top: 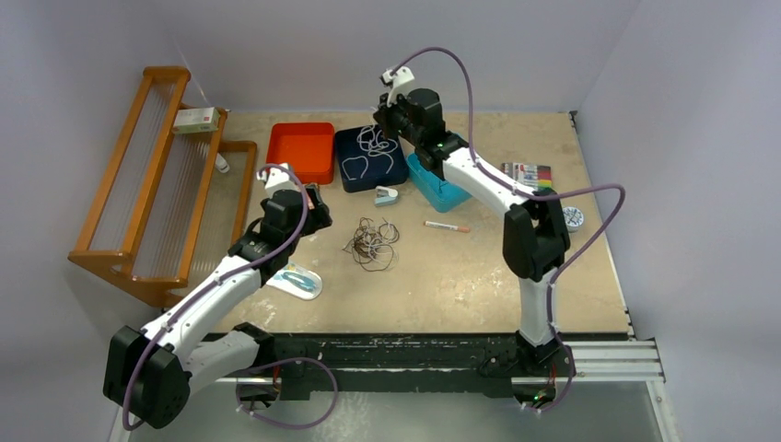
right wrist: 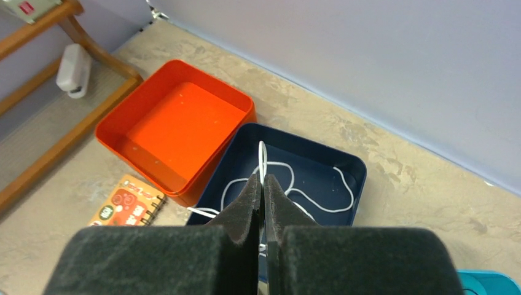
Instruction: Untangle the cables
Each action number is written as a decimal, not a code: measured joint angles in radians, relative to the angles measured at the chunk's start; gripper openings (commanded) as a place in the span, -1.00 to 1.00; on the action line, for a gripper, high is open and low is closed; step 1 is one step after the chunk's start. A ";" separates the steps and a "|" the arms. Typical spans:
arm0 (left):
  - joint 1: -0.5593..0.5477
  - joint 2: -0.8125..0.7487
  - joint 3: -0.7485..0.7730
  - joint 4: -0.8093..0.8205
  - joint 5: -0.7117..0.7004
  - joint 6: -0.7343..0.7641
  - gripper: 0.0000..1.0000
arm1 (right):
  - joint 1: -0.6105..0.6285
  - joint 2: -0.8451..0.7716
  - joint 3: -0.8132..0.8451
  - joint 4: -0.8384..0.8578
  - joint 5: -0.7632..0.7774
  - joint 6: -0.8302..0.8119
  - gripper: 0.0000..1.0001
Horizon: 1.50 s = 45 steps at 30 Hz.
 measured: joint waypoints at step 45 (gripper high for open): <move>0.000 0.072 0.008 0.072 0.172 0.016 0.42 | -0.064 0.017 -0.124 0.064 -0.094 -0.026 -0.15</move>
